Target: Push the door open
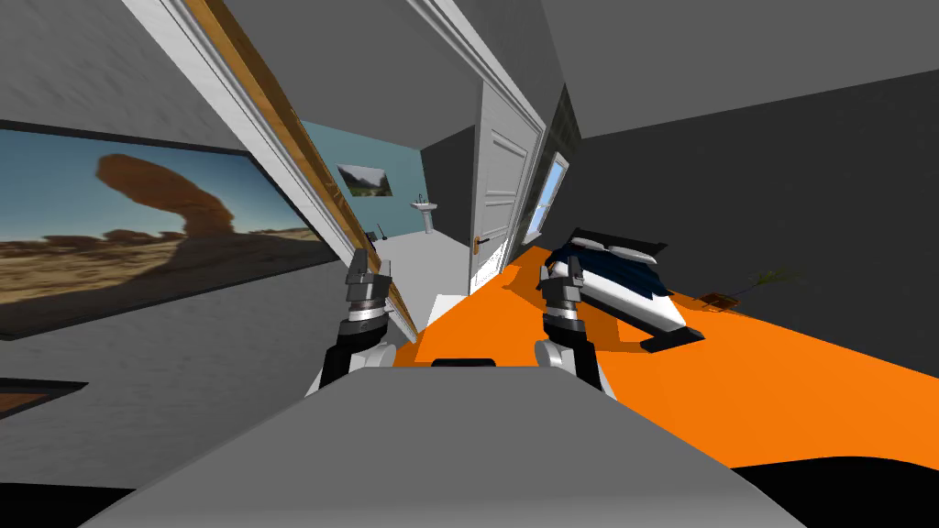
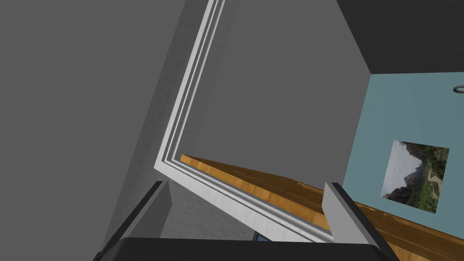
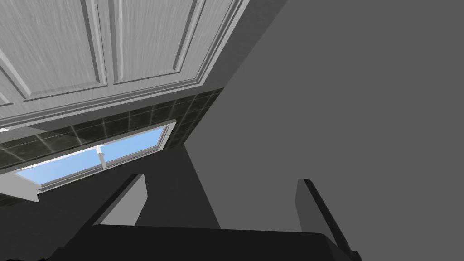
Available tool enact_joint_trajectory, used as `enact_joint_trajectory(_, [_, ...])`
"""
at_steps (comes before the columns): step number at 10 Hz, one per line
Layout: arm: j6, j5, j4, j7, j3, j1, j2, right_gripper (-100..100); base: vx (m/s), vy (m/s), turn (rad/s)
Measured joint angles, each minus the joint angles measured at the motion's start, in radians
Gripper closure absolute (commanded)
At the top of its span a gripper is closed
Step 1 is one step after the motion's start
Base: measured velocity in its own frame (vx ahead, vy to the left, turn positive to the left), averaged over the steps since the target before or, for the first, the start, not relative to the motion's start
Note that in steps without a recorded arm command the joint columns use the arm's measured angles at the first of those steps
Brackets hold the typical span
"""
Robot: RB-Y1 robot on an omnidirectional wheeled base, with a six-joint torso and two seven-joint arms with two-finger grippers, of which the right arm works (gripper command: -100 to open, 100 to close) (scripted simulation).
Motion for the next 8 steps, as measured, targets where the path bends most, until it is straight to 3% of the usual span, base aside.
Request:
enact_joint_trajectory(2, [-0.002, 0.005, 0.038, -0.001, 0.012, -0.017, -0.008, -100, 0.159, -0.104, 0.095])
enact_joint_trajectory(8, [0.019, 0.024, 0.183, -0.005, 0.046, -0.109, -0.028, -100, 0.154, -0.110, 0.084])
